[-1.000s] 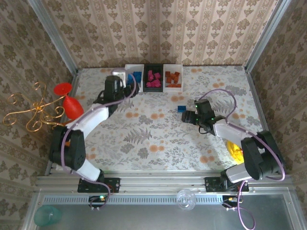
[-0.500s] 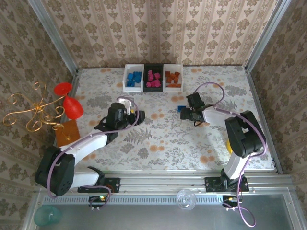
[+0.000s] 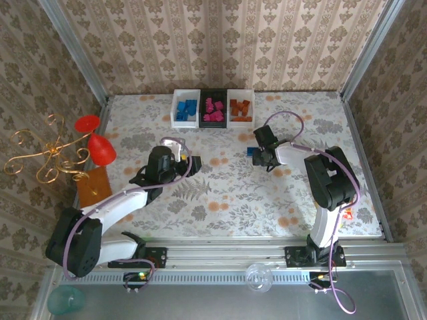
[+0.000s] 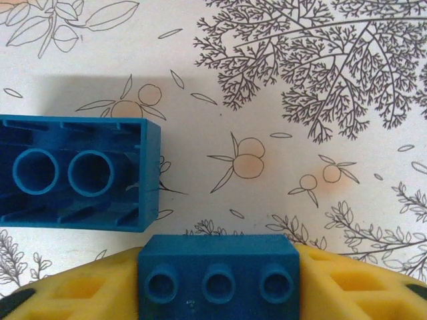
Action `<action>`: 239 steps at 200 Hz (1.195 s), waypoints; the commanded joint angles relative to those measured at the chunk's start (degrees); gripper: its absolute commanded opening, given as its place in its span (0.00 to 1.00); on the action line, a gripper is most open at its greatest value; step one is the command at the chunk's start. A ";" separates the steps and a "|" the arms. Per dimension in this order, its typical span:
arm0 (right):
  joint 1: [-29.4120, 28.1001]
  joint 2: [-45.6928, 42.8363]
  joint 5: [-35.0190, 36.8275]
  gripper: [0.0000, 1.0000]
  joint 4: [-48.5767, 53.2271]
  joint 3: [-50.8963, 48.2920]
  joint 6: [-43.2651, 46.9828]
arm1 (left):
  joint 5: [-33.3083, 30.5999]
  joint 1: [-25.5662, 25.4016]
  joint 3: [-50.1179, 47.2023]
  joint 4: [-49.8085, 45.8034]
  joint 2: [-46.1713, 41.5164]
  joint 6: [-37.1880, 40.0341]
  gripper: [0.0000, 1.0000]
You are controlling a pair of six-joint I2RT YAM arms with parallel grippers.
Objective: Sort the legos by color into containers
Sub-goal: Pick up the lego from the center of the table, then place the lego in the container.
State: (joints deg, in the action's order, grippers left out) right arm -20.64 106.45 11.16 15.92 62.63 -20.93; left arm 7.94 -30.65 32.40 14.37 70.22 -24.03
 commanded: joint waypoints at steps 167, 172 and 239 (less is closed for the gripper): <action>-13.90 22.24 -10.98 0.50 -27.17 36.96 -4.14 | -2.32 11.92 -4.94 -3.30 -14.75 -3.88 0.77; -13.82 23.89 -10.78 0.50 -27.15 39.09 -3.79 | -2.21 12.01 -5.03 -3.58 -15.07 -3.81 0.77; -12.76 45.03 -8.28 0.53 -19.95 70.29 -1.72 | -0.98 12.20 -7.09 -6.78 -19.61 -4.05 0.77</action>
State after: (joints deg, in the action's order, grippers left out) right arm -34.00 145.75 0.99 -7.57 123.22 -24.32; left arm 5.85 -18.96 26.17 10.28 53.15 -27.07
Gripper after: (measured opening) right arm 0.518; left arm 0.766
